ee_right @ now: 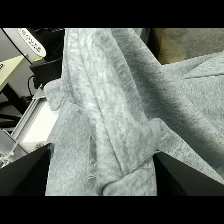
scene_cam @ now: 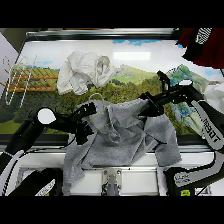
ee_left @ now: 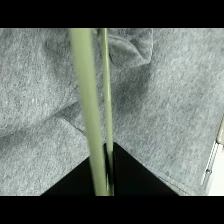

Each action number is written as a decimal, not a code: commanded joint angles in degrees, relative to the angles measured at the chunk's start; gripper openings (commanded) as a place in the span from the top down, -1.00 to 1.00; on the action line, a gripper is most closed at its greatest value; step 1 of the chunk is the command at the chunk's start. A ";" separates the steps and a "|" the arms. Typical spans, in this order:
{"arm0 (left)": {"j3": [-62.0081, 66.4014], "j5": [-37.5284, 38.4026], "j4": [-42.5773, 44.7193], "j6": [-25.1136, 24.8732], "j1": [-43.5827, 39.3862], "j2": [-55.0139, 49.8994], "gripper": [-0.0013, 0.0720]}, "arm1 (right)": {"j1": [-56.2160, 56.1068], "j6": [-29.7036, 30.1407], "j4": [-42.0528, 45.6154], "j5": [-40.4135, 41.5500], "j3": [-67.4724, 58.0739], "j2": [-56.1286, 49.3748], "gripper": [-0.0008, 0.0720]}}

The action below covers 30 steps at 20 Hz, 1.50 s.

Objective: Fold the clothes and pants, and hang the long-sleeved shirts on hangers.

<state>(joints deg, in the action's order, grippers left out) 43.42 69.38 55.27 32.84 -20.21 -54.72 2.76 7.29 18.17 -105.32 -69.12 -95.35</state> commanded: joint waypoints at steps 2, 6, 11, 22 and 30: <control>0.07 0.04 0.15 -0.07 -0.04 0.00 0.93 | -0.02 0.02 0.02 0.02 0.02 -0.04 0.30; 0.07 0.04 0.15 -0.07 -0.04 0.00 0.93 | -0.04 0.04 0.00 0.07 0.02 -0.04 0.93; 0.07 0.02 0.17 -0.07 -0.04 0.00 0.93 | -0.04 0.02 0.00 0.07 0.02 -0.04 0.93; 0.09 -0.07 0.63 9.20 2.01 0.02 -0.48 | -0.02 0.00 -0.04 0.15 0.02 -0.04 0.94; 0.07 4.94 0.52 13.09 4.70 0.02 -0.48 | -0.04 -3.67 -6.38 3.34 0.02 -0.02 0.95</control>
<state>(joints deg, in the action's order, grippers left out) 43.51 73.10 55.86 44.29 -15.88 -54.70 2.72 4.47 15.55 -103.24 -69.08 -95.37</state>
